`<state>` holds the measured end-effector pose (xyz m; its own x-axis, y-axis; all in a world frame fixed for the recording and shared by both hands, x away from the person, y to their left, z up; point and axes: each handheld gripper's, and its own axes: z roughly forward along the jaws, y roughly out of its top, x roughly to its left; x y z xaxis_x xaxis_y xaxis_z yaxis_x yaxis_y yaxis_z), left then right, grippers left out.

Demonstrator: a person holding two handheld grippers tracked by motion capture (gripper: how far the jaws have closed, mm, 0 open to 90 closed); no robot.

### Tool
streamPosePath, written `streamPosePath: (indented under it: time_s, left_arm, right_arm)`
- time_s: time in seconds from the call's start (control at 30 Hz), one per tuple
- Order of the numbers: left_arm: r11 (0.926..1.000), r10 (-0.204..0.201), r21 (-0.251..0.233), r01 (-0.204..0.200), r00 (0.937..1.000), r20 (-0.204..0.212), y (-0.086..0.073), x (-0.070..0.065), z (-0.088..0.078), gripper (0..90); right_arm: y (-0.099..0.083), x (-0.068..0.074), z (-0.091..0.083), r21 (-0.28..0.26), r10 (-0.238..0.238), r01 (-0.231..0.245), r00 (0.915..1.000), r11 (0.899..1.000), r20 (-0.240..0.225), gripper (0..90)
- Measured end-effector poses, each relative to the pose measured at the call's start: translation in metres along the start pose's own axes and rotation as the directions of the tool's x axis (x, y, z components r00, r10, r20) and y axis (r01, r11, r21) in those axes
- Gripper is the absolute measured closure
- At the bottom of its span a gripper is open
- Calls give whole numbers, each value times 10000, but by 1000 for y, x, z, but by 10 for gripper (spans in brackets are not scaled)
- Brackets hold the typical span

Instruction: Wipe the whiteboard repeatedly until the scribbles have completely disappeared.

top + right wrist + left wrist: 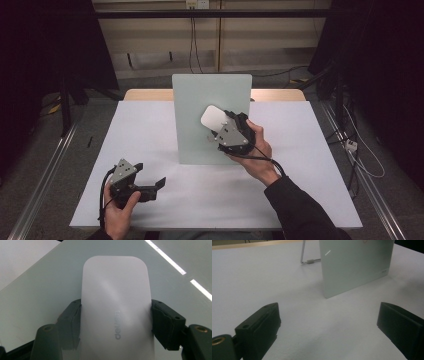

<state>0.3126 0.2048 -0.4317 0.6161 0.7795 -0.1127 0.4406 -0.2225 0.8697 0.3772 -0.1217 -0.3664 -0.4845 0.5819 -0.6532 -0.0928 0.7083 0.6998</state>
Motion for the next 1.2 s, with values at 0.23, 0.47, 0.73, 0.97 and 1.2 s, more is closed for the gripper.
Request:
streamPosePath:
  time_s: [0.23,0.47,0.73,0.97,1.2]
  left_arm:
    - [10000,28,42,-28,10000,-5,0,-1,0,47]
    - [10000,58,29,-58,10000,-66,0,0,0,47]
    - [10000,41,25,-41,10000,-59,0,0,0,47]
    - [10000,52,30,-52,10000,-40,0,0,-1,47]
    - [10000,47,27,-46,10000,-46,0,0,-1,47]
  right_arm:
    - [-6,32,7,-30,-268,268,9992,9996,-284,314]
    - [-8,72,18,52,-697,708,9909,9975,-1154,314]
    - [-11,105,27,223,-936,1012,9697,9946,-2256,314]
    - [-11,112,29,287,-1180,1303,9563,9911,-2674,314]
    - [1,64,20,67,-858,874,9875,9961,-1321,314]
